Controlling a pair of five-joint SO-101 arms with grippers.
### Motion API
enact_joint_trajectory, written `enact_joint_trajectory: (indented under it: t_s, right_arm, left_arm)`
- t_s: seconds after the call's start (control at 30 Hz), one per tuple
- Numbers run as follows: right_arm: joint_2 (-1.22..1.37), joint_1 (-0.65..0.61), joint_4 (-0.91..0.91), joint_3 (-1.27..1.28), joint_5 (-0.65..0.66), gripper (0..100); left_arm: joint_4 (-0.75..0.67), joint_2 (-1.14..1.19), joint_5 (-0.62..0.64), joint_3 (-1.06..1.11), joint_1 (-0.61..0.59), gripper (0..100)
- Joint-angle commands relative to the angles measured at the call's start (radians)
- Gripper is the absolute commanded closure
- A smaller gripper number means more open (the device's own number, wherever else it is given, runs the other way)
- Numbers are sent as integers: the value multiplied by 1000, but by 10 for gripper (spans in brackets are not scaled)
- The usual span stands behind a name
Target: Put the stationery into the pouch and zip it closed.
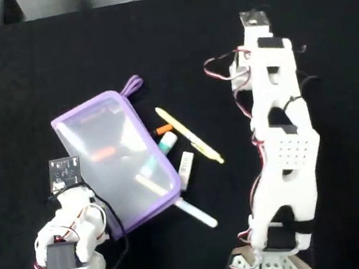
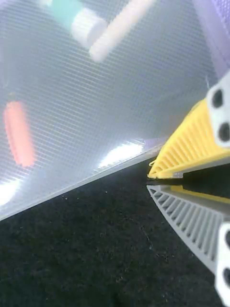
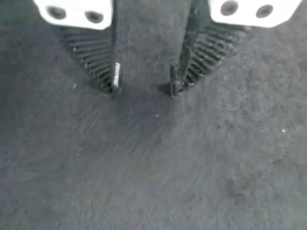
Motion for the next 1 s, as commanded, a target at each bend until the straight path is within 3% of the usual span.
enact_joint_trajectory:
  t_s: [0.0,0.13,0.37,0.73,0.97]
  right_arm:
    - [1,21,-46,-39,-8,828]
    - [4,25,-51,-39,-8,828]
    - [5,25,-60,-38,-8,828]
    - [5,21,-61,-39,-6,828]
    - [7,20,-61,-39,-3,828]
  left_arm:
    - [6,-11,-3,22,18,970]
    - [2,-11,-3,22,101,970]
    - [8,-9,-8,24,354,970]
    - [-37,-12,-9,-28,219,970]
    - [-242,-12,-11,-120,-38,970]
